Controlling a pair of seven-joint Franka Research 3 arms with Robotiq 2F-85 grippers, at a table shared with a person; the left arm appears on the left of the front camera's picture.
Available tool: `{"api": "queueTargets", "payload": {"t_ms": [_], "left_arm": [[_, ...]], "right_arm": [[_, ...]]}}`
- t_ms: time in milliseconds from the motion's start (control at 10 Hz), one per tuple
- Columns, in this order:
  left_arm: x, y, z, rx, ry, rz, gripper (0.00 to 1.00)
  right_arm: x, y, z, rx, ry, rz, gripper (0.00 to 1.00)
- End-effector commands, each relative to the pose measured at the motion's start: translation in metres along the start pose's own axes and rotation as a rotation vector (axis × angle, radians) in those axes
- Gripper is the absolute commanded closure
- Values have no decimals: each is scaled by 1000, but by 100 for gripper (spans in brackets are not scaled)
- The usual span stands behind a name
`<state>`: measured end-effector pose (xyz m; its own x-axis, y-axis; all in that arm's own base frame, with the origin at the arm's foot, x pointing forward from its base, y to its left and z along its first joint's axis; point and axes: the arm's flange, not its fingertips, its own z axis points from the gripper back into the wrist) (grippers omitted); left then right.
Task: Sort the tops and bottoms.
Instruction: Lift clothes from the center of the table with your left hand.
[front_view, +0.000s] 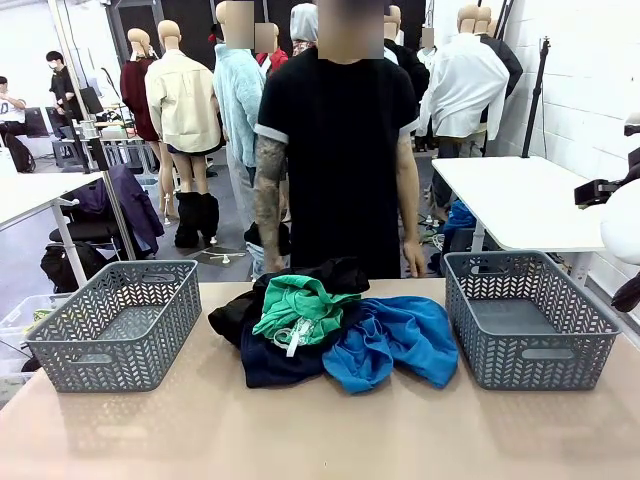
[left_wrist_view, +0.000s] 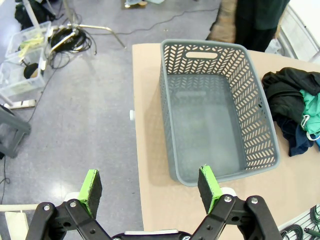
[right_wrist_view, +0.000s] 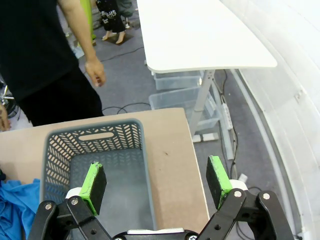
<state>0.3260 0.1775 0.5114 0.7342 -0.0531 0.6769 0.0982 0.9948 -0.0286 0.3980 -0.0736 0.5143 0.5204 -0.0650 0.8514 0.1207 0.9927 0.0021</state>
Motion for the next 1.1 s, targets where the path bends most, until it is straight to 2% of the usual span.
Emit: {"api": "queueTargets", "payload": {"t_ms": [0, 200, 400, 700, 800, 1000], "left_arm": [[-2, 3, 1, -1, -3, -14, 0], [0, 0, 0, 0, 0, 0, 0], [28, -48, 5, 6, -51, -144, 0], [66, -161, 6, -42, -62, -506, 0], [75, -200, 8, -95, -77, -607, 0], [77, -291, -5, -229, -39, -815, 0]], "right_arm": [[0, 0, 0, 0, 8, 3, 0], [0, 0, 0, 0, 8, 3, 0], [0, 0, 0, 0, 8, 3, 0], [0, 0, 0, 0, 8, 3, 0], [0, 0, 0, 0, 8, 3, 0], [0, 0, 0, 0, 8, 3, 0]]}}
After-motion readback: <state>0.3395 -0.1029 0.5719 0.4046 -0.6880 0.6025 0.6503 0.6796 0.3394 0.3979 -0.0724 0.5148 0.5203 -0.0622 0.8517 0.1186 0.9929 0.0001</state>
